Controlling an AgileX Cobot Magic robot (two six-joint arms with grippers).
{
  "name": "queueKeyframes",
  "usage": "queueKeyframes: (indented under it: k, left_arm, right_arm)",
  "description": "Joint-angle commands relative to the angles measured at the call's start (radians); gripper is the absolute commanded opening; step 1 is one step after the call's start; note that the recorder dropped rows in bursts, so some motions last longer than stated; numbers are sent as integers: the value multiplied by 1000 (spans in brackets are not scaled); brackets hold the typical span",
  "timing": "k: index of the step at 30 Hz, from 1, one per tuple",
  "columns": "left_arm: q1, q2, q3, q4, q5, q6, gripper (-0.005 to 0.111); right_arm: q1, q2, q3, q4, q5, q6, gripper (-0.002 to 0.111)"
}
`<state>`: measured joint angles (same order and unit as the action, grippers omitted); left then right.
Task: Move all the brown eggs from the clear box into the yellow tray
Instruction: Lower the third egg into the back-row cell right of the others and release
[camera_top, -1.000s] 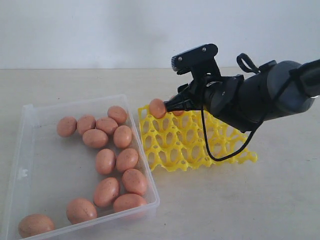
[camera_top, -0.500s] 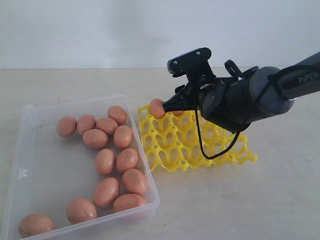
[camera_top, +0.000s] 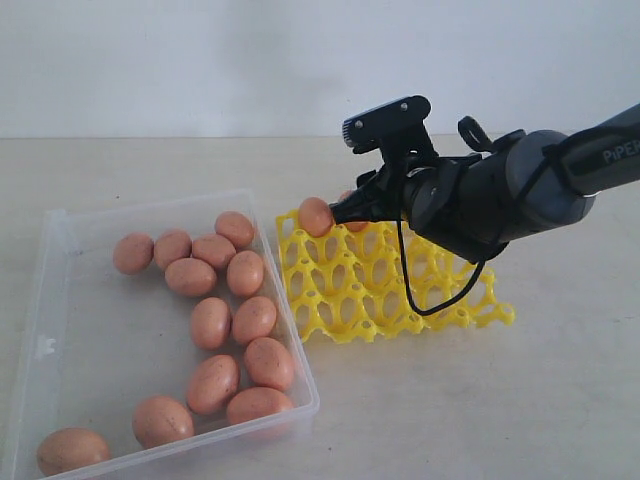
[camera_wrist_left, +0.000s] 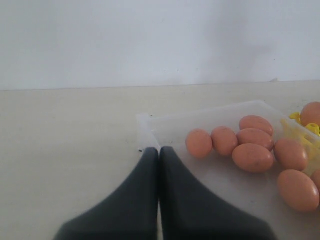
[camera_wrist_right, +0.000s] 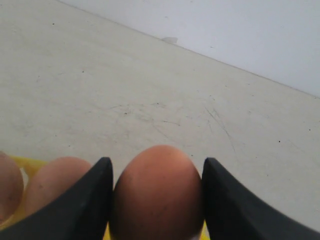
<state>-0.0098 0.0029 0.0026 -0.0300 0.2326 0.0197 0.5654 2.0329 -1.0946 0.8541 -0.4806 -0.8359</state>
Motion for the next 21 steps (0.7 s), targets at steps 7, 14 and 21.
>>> queueKeyframes:
  k: [7,14,21]
  left_arm:
    - [-5,-3,-3,-5,-1,1,-4]
    - [-5,-3,-3,-5,-1,1,-4]
    - [-5,-3,-3,-5,-1,1,-4]
  right_arm:
    - [-9,-6,-4,1,-3,0,25]
    - [-9,-6,-4,1,1,7,45]
    - [-9,-6,-4,1,25,19,45]
